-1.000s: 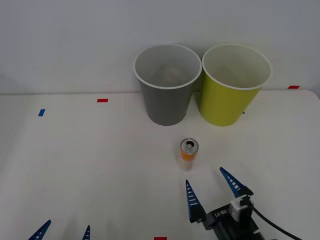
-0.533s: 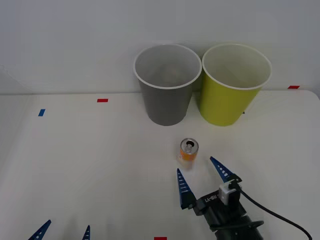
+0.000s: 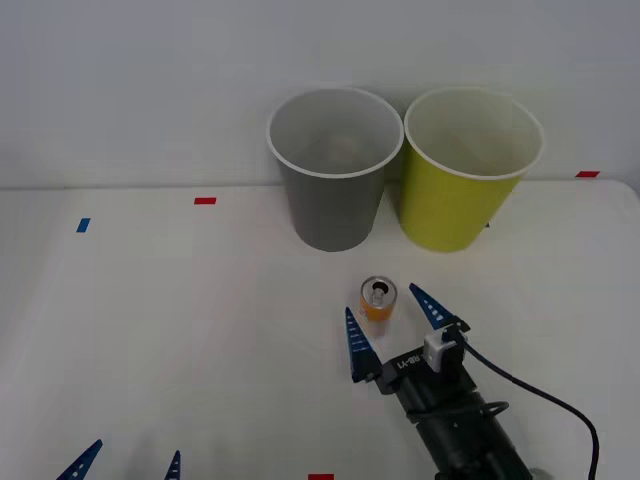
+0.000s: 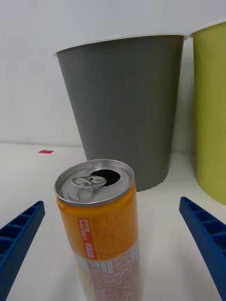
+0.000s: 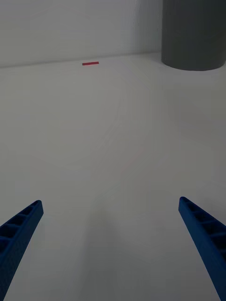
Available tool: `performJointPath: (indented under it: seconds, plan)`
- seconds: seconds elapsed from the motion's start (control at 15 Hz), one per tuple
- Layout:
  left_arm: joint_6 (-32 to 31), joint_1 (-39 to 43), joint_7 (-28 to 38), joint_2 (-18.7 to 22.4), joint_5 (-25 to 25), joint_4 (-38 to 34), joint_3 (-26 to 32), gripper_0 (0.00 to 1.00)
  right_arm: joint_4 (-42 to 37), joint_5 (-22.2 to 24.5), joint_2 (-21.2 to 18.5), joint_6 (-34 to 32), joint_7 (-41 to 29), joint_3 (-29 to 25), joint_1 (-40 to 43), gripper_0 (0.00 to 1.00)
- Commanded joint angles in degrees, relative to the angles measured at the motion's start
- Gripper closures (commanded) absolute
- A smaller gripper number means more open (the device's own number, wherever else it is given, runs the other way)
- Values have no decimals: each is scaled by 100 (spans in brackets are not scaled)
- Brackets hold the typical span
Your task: Put cans in the gray bin and PET bottles in the light green bin.
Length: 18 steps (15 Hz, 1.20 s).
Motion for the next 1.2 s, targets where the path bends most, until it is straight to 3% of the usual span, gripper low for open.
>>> performJointPath:
  seconds: [0.07,0.47,0.53,0.73,1.0,1.13,1.2]
  plan:
    - [0,0,0,0,0,0,0,0,0,-7,3,122,-14,-63,-61,0]
    - [0,0,0,0,0,0,0,0,0,1,38,272,-14,-80,-140,0]
    - [0,0,0,0,0,0,0,0,0,1,38,351,-14,-63,-175,17]
    - [0,0,0,0,0,0,0,0,0,1,65,483,-14,-63,-245,79]
    - [0,0,0,0,0,0,0,0,-9,-7,117,500,-67,-45,-254,89]
    - [0,0,0,0,0,0,0,0,-369,-7,126,1204,-93,-71,-227,91]
    - [0,0,0,0,0,0,0,0,-861,-7,82,1995,-102,-142,-184,91]
